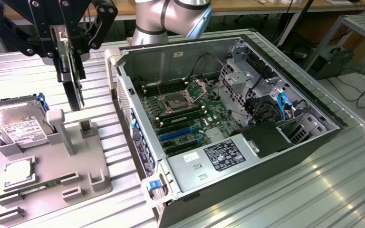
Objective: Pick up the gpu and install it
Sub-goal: 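Pick up the gpu and move the gpu toward the slot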
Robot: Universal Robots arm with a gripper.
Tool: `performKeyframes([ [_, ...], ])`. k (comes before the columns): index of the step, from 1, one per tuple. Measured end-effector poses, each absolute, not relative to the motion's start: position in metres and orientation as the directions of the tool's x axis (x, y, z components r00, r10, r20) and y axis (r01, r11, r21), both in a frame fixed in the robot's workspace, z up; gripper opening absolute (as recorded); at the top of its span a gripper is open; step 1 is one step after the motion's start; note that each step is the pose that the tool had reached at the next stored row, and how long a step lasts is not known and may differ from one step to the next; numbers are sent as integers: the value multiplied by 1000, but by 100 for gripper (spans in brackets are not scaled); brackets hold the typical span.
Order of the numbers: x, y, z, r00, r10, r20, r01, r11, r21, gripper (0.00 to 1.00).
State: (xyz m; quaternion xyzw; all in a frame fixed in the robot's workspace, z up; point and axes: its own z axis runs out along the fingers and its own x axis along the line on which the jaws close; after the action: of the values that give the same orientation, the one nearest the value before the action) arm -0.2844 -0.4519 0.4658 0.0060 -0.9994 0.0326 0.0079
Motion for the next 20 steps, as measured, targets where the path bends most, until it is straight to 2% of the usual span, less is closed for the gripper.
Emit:
performKeyframes([
  [20, -259, -452, 466, -1000, -11, 16, -12, 998, -66, 28],
])
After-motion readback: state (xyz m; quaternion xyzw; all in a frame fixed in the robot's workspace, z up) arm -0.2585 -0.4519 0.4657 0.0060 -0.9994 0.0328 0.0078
